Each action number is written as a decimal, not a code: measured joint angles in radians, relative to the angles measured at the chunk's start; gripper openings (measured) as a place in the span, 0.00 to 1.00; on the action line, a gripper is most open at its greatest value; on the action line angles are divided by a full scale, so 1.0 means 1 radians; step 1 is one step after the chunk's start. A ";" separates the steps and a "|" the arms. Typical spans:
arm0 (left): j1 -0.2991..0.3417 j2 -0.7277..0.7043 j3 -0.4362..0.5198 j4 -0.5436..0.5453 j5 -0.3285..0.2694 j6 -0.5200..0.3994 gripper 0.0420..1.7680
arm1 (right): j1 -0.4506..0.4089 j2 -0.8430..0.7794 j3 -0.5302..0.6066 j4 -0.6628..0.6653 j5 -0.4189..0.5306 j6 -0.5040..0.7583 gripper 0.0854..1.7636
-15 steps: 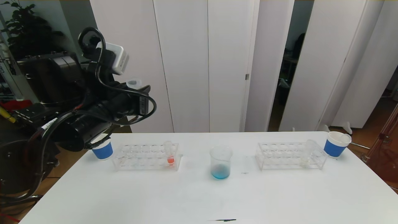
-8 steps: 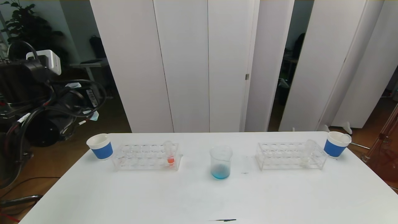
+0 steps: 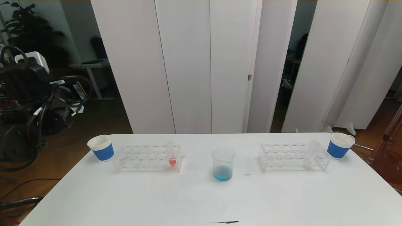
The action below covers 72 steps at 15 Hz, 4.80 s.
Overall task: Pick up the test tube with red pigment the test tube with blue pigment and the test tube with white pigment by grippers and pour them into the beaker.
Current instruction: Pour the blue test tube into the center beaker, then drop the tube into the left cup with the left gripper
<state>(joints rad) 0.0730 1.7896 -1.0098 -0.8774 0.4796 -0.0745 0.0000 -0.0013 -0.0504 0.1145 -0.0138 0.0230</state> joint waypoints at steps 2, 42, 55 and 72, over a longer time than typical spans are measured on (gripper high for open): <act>0.017 0.072 -0.030 -0.062 -0.001 0.006 0.31 | 0.000 0.000 0.000 0.000 0.000 0.000 0.99; 0.117 0.479 -0.007 -0.242 -0.177 0.082 0.99 | 0.000 0.000 0.000 0.000 0.000 0.000 0.99; 0.082 -0.021 0.309 -0.053 -0.197 0.182 0.99 | 0.000 0.000 0.000 0.000 0.000 0.000 0.99; -0.123 -1.241 0.577 0.994 -0.222 0.177 0.99 | 0.000 0.000 0.000 0.000 0.000 0.000 0.99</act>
<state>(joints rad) -0.0504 0.5489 -0.4328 0.1168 0.2577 0.1028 0.0000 -0.0013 -0.0504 0.1140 -0.0134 0.0226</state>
